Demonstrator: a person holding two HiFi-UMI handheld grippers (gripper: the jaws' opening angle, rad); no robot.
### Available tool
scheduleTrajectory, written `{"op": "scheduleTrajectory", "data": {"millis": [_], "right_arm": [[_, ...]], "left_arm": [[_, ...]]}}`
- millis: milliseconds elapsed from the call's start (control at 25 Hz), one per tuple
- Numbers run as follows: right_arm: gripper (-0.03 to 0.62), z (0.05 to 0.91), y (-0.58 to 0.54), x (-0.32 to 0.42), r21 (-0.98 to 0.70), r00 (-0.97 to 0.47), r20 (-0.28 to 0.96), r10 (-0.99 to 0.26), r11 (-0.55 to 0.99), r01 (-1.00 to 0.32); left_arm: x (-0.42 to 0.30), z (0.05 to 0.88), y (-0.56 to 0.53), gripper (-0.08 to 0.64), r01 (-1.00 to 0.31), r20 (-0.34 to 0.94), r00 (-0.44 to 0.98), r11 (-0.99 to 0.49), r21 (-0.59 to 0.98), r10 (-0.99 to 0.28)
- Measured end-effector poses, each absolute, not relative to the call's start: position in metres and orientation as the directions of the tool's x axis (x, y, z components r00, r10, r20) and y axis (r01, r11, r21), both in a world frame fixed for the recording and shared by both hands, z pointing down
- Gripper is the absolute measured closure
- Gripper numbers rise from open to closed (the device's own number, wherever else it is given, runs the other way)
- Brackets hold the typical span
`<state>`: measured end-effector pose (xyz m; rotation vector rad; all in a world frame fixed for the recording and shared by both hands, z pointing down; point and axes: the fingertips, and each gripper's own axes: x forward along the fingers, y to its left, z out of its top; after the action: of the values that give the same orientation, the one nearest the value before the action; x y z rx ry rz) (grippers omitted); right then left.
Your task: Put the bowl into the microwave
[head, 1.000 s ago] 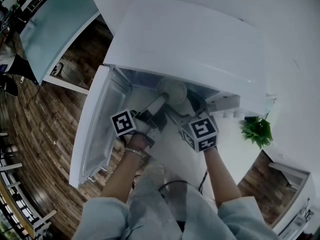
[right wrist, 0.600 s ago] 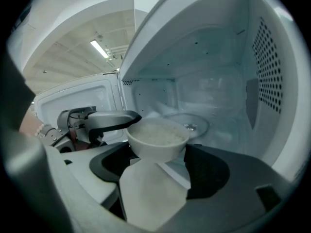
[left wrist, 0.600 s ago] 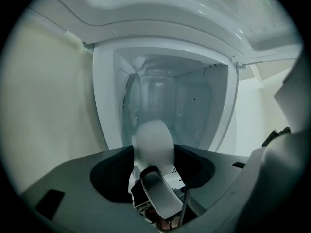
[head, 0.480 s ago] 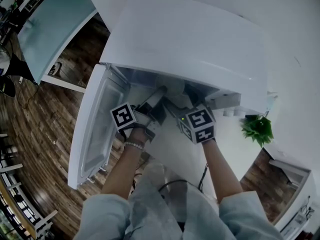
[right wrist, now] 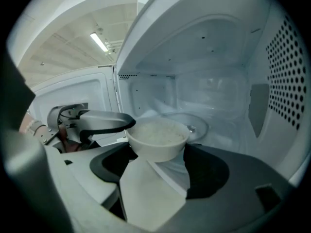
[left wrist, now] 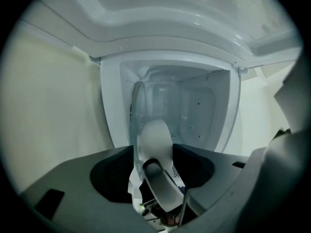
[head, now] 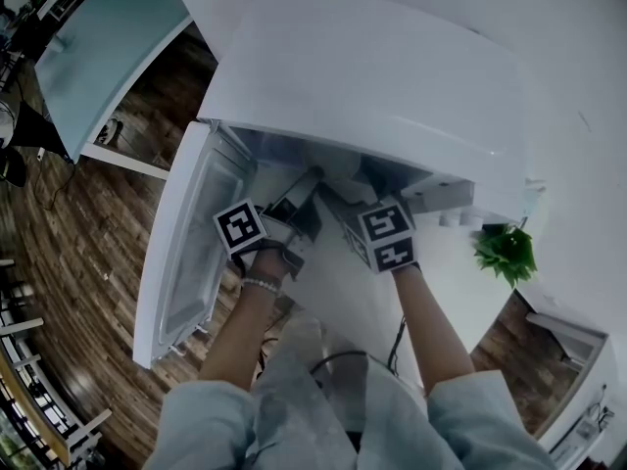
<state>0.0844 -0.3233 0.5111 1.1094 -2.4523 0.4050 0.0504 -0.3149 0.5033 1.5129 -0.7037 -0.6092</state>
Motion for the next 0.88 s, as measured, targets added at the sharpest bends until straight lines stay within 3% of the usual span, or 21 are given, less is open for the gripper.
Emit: {"op": "scheduleTrajectory", "data": {"millis": [400, 880], "right_arm": [[0.236, 0.506, -0.347, 0.084, -0.064, -0.549, 0.479, -0.684, 0.597, -0.800], [0.239, 0.514, -0.375, 0.087, -0.032, -0.476, 0.516, -0.712, 0.539, -0.842]], "left_arm": [[0.035, 0.504, -0.276, 0.342, -0.209, 0.122, 0.649, -0.021, 0.978, -0.751], [0.031, 0.476, -0.229, 0.370, -0.267, 0.101, 0.668, -0.110, 0.957, -0.738]]}}
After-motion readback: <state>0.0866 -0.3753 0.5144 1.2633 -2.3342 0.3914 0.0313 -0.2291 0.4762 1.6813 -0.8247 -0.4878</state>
